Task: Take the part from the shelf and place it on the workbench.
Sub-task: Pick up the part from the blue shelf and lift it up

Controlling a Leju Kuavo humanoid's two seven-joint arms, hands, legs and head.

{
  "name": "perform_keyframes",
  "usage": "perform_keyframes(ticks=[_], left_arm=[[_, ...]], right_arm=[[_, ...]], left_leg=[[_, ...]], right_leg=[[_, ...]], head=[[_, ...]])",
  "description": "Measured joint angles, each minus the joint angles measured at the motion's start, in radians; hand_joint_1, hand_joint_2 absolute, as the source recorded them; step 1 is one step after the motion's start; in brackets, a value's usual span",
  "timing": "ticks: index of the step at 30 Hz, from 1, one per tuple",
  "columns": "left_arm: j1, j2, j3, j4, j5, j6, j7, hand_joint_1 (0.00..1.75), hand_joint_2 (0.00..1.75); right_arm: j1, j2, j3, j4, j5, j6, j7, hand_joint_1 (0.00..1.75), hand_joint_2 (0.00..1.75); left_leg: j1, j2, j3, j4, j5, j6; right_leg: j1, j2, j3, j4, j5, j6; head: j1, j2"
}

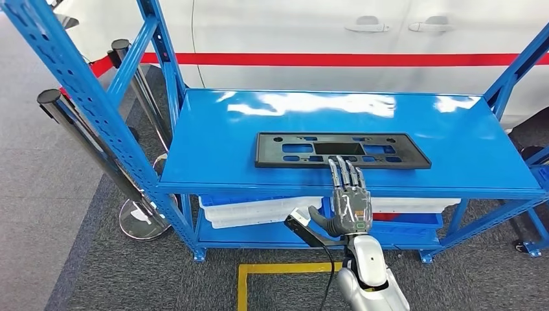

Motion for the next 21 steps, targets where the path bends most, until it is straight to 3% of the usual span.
perform_keyframes(ticks=[2, 4, 5, 6, 7, 9, 11, 13, 15, 17, 19, 21], left_arm=[[-0.001, 0.001, -0.004, 0.000, -0.007, -0.004, -0.001, 0.00, 0.00], [-0.001, 0.002, -0.005, 0.000, -0.012, -0.007, -0.002, 0.00, 0.00], [-0.001, 0.003, -0.006, 0.000, -0.012, -0.009, -0.002, 0.00, 0.00], [-0.001, 0.003, -0.006, 0.000, -0.012, -0.011, -0.001, 0.00, 0.00], [-0.001, 0.003, -0.006, 0.000, -0.011, -0.013, 0.000, 0.00, 0.00], [-0.002, 0.003, -0.005, 0.000, -0.009, -0.017, 0.001, 0.00, 0.00], [-0.004, 0.003, -0.005, 0.000, -0.007, -0.018, 0.001, 0.00, 0.00], [-0.004, 0.002, -0.005, 0.000, -0.004, -0.018, 0.002, 0.00, 0.00], [-0.005, 0.003, -0.005, 0.000, -0.003, -0.018, 0.003, 0.00, 0.00], [-0.006, 0.004, -0.005, 0.000, -0.003, -0.018, 0.004, 0.00, 0.00], [-0.005, 0.005, -0.005, 0.000, -0.003, -0.018, 0.004, 0.00, 0.00], [-0.004, 0.005, -0.005, 0.000, -0.003, -0.018, 0.004, 0.00, 0.00]], right_arm=[[0.006, 0.000, -0.022, -0.010, -0.056, 0.002, -0.026, 0.00, 0.00], [0.013, 0.000, -0.043, -0.014, -0.068, -0.007, -0.041, 0.00, 0.00], [0.019, 0.000, -0.052, -0.014, -0.059, -0.015, -0.044, 0.00, 0.00], [0.025, 0.000, -0.060, -0.014, -0.049, -0.023, -0.046, 0.00, 0.00], [0.029, 0.000, -0.066, -0.014, -0.042, -0.030, -0.049, 0.00, 0.00], [0.030, 0.000, -0.074, -0.014, -0.038, -0.043, -0.056, 0.00, 0.00], [0.025, 0.000, -0.076, -0.013, -0.038, -0.054, -0.064, 0.00, 0.00], [0.022, 0.000, -0.077, -0.010, -0.034, -0.062, -0.069, 0.00, 0.00], [0.022, 0.001, -0.079, -0.008, -0.031, -0.065, -0.070, 0.00, 0.00], [0.020, 0.003, -0.080, -0.006, -0.030, -0.067, -0.071, 0.00, 0.00], [0.020, 0.005, -0.080, -0.002, -0.029, -0.068, -0.071, 0.00, 0.87], [0.021, 0.005, -0.080, 0.003, -0.029, -0.068, -0.072, 0.00, 1.75]], left_leg=[[0.001, 0.002, 0.001, -0.004, 0.003, 0.012], [-0.001, 0.002, 0.001, -0.004, 0.002, 0.018], [-0.003, 0.002, 0.001, -0.004, 0.001, 0.019], [-0.005, 0.002, 0.002, -0.004, 0.001, 0.020], [-0.006, 0.001, 0.003, -0.004, 0.000, 0.020], [-0.009, 0.000, 0.007, -0.005, -0.001, 0.020], [-0.013, 0.000, 0.009, -0.006, -0.004, 0.015], [-0.014, 0.000, 0.010, -0.010, -0.004, 0.004], [-0.013, 0.002, 0.013, -0.010, -0.007, -0.008], [-0.014, 0.003, -0.007, 0.043, -0.042, -0.015], [-0.012, 0.003, -0.063, 0.165, -0.104, -0.020], [-0.011, 0.003, -0.106, 0.250, -0.127, -0.024]], right_leg=[[-0.003, 0.000, -0.030, 0.067, -0.042, 0.008], [-0.003, 0.000, -0.097, 0.201, -0.103, 0.012], [-0.003, 0.000, -0.127, 0.258, -0.120, 0.012], [-0.003, 0.000, -0.142, 0.280, -0.116, 0.010], [-0.002, 0.001, -0.138, 0.262, -0.093, 0.006], [0.004, 0.001, -0.082, 0.133, -0.020, -0.010], [0.013, 0.000, -0.031, 0.021, 0.020, -0.025], [0.019, -0.001, -0.021, -0.004, 0.022, -0.030], [0.015, -0.001, -0.015, -0.017, 0.028, -0.035], [0.008, -0.003, -0.004, -0.033, 0.035, -0.043], [0.008, -0.005, 0.000, -0.037, 0.036, -0.048], [0.009, -0.004, 0.001, -0.036, 0.033, -0.049]], head=[[0.000, 0.000], [0.000, 0.000], [0.000, 0.000], [0.000, 0.000], [0.000, 0.000], [0.000, 0.000], [0.000, 0.000], [0.000, 0.000], [0.000, 0.000], [0.000, 0.000], [0.000, 0.000], [0.000, 0.000]])
